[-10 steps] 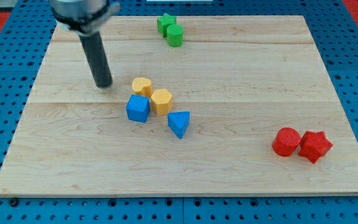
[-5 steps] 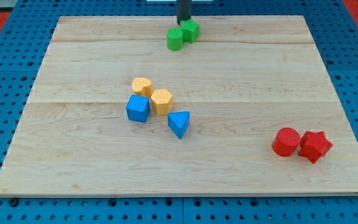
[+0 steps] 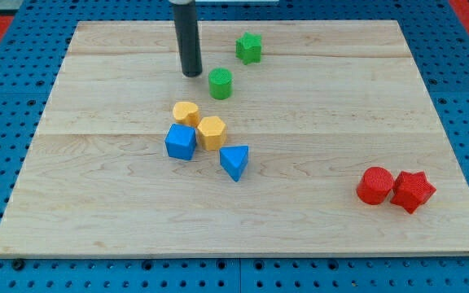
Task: Push the green circle into the yellow blocks
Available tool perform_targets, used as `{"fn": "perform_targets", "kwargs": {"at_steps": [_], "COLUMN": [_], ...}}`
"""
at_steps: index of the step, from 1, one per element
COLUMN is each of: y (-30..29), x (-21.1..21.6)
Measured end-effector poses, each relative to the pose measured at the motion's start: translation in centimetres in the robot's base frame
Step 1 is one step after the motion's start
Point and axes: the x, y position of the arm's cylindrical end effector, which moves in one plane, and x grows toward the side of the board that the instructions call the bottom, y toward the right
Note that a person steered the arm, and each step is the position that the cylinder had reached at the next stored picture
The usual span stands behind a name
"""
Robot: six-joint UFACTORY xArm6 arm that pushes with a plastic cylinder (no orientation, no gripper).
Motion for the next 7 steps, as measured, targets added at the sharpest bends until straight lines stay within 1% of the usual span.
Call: {"fn": "perform_targets", "kwargs": {"at_steps": [1,2,3,4,5,6,7], "y": [5.6,6.1,10.9,8.1,3.2,4.6,1.7], "x": [-0.3,-1.4,0.3,2.2,2.0,-0.9,1.2]}}
